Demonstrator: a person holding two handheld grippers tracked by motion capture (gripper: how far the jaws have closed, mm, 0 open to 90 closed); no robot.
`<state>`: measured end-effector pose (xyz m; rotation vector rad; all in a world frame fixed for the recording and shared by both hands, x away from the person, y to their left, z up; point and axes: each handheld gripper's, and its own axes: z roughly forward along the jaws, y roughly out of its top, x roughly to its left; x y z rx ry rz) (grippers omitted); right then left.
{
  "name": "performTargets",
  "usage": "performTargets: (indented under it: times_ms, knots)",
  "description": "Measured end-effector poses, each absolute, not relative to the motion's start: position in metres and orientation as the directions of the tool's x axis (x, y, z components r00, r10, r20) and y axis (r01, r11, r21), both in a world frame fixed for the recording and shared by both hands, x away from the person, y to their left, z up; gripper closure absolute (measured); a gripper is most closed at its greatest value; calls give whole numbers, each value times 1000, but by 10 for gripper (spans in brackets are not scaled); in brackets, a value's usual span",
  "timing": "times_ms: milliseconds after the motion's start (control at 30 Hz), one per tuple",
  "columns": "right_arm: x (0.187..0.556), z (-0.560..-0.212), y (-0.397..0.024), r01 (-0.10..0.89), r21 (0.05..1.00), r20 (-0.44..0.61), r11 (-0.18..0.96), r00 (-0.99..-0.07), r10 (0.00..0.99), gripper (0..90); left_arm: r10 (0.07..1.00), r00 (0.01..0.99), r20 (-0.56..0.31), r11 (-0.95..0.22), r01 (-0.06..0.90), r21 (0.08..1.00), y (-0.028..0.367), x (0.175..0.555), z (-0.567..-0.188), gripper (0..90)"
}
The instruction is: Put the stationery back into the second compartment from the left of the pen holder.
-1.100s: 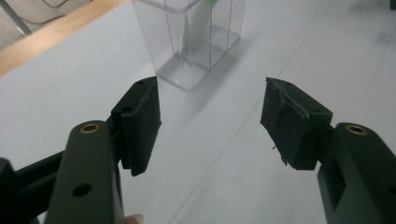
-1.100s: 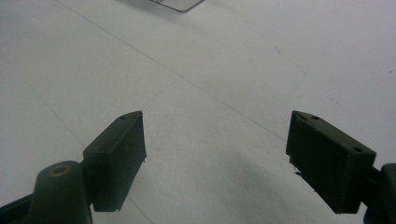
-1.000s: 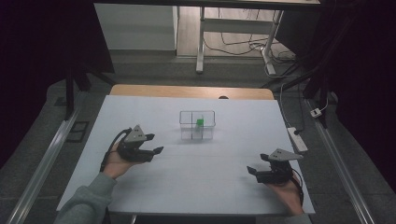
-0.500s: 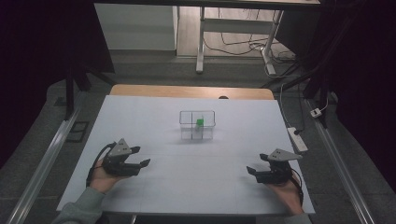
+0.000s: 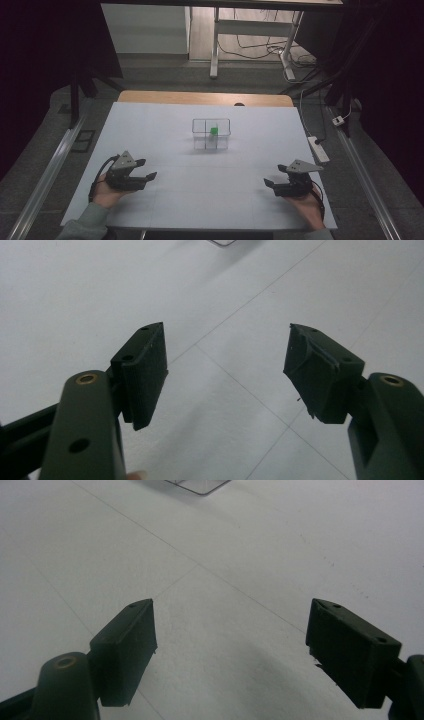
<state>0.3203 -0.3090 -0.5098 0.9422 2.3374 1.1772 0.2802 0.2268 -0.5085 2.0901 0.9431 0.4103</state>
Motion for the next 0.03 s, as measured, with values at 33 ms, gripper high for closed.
performTargets:
  times_ms: [33]
  knots:
    - [320, -510, -309, 400, 810, -17, 429, -715, 699, 195, 741, 671, -25, -413, 485, 771, 227, 281, -509, 328]
